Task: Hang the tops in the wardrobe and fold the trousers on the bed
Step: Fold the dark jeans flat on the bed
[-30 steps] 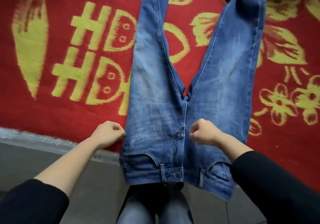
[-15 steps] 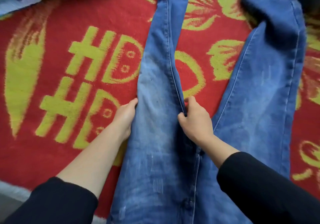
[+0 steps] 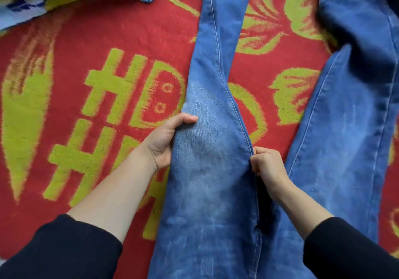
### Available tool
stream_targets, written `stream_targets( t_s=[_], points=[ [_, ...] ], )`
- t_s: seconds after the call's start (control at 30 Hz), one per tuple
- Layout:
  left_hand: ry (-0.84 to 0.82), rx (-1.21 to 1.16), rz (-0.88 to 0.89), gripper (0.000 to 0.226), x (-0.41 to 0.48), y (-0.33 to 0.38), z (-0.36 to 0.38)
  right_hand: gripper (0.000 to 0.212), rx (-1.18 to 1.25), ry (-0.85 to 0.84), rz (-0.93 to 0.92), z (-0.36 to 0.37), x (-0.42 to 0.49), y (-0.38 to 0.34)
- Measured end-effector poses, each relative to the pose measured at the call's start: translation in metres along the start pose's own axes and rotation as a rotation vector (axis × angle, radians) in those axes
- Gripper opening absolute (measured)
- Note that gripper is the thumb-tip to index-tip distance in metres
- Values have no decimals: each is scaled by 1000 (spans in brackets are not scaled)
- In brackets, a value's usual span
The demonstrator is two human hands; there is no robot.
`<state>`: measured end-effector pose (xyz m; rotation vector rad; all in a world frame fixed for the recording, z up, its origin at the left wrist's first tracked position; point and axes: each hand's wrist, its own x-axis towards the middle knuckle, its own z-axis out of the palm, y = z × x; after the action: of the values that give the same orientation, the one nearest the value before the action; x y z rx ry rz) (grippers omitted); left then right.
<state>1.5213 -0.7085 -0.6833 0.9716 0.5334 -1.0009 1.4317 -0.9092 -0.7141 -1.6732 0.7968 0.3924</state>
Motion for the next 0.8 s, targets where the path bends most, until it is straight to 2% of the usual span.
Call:
stream_targets(
  t_s=[0.07, 0.13, 0.17, 0.2, 0.27, 0.3, 0.37, 0.43, 0.53, 0.63, 0.67, 0.73, 0.8],
  points=[
    [-51, -48, 61, 27, 0, 10, 0, 16, 26, 30, 12, -2, 1, 0],
    [-57, -76, 210, 23, 0, 23, -3, 17, 14, 101, 25, -7, 1, 3],
    [43, -42, 313, 26, 2, 28, -9, 17, -30, 134, 26, -8, 2, 4],
    [227, 67, 403, 31, 5, 33, -17, 15, -108, 154, 31, -9, 3, 5],
    [672, 511, 500, 38, 16, 37, -39, 17, -338, 169, 28, -6, 7, 7],
    [782, 709, 481, 37, 23, 36, -48, 17, -449, 178, 15, -3, 9, 4],
    [790, 874, 396, 32, 34, 39, -53, 8, -491, 221, -60, 8, 17, -8],
    [727, 843, 344, 27, 47, 50, -47, 10, -396, 225, -160, 18, 32, -30],
    [481, 613, 255, 19, 57, 69, -30, 9, -269, 193, -196, 32, 70, -75],
    [295, 771, 295, 27, 62, 78, -25, 17, -189, 207, -203, 42, 112, -113],
    [301, 854, 348, 31, 65, 81, -25, 19, -197, 221, -228, 44, 124, -124],
    [500, 1121, 508, 45, 77, 94, -35, 26, -279, 243, -320, 51, 146, -144],
    [673, 1387, 520, 53, 89, 112, -47, 29, -344, 240, -414, 60, 161, -162]
  ],
)
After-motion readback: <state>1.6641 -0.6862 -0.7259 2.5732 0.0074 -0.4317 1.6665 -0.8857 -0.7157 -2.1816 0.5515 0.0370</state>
